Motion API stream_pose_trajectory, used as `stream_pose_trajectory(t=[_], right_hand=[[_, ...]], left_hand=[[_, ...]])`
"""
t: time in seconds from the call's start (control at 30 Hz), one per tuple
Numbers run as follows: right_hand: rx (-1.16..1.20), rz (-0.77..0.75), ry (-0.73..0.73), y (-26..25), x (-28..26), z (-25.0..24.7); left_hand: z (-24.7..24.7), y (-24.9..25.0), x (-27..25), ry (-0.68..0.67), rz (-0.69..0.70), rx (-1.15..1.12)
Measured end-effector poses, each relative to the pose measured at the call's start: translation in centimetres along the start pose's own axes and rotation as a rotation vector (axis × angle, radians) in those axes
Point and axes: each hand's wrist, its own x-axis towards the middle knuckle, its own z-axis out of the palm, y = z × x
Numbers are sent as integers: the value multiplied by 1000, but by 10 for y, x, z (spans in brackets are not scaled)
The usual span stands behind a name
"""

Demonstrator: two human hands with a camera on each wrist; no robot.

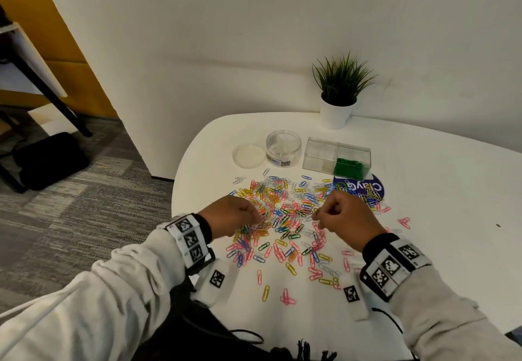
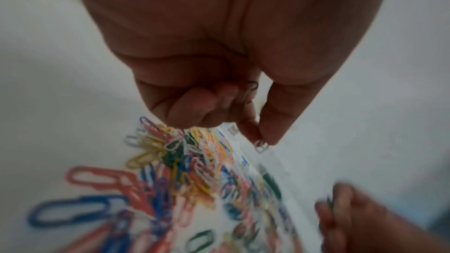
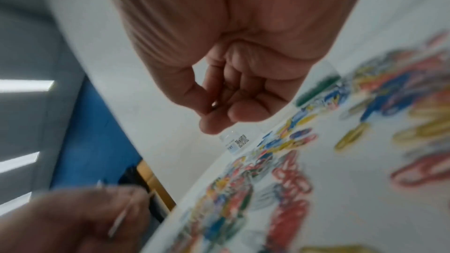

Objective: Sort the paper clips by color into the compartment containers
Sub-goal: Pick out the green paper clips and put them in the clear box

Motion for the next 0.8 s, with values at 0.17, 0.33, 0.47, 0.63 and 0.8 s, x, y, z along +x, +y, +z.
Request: stream_pose_trajectory(t=[0.17, 0.33, 0.47, 0.63, 0.8], right_hand=[[488, 303, -115, 0, 5, -2], [-37, 161, -246, 6, 7, 3], [-653, -113, -362, 3, 2, 12], [-766, -142, -422, 5, -2, 19], [-772, -232, -430, 10, -6, 21]], left_hand=[[-9, -5, -1, 2, -25, 199], [6, -9, -7, 79, 157, 729], [31, -2, -6, -6, 258, 845], [43, -2, -3, -11, 234, 1031], [45, -4, -7, -32, 225, 1039]])
